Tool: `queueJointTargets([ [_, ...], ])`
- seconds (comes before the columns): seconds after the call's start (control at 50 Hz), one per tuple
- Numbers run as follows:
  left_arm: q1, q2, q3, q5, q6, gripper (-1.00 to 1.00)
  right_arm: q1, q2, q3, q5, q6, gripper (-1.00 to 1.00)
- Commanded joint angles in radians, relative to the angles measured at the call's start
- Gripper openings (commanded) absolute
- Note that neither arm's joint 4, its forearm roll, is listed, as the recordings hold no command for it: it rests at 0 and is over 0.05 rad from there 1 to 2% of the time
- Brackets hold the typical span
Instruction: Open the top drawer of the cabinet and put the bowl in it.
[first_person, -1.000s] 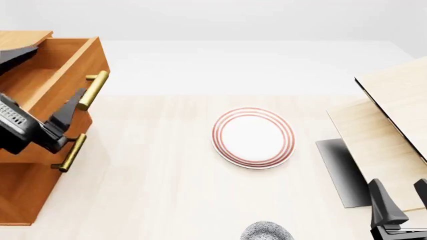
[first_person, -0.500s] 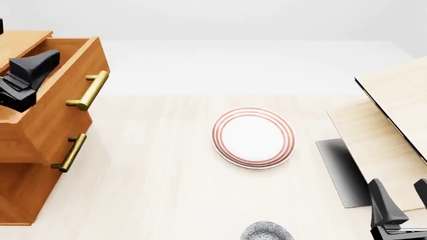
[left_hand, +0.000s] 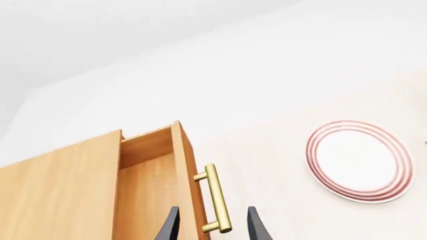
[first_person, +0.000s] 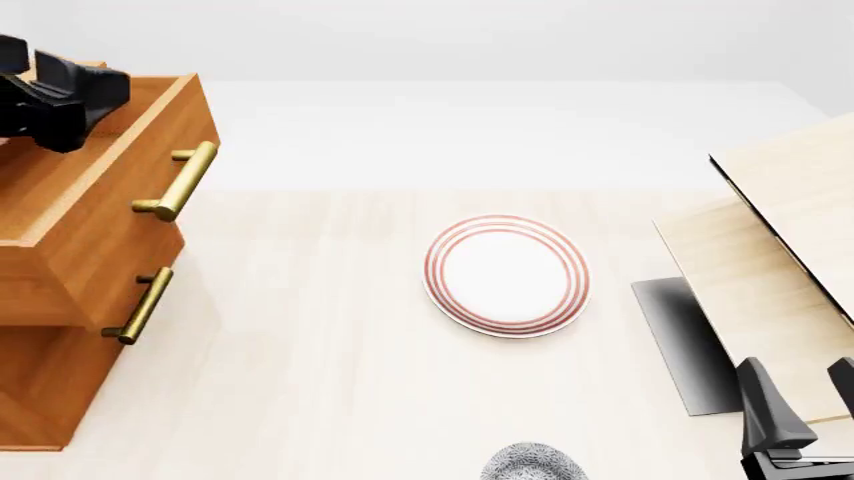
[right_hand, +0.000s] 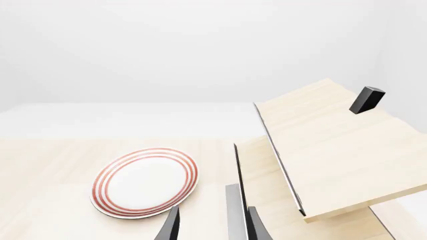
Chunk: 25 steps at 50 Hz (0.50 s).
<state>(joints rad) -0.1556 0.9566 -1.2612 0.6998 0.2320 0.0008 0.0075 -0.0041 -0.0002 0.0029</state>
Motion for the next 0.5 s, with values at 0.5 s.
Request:
queueJointTargets([
  [0.5, 0.009, 0.312, -0.185, 0.251, -0.248, 1.00, 0.000, -0.001, 0.001, 0.000, -0.001, 1.00],
])
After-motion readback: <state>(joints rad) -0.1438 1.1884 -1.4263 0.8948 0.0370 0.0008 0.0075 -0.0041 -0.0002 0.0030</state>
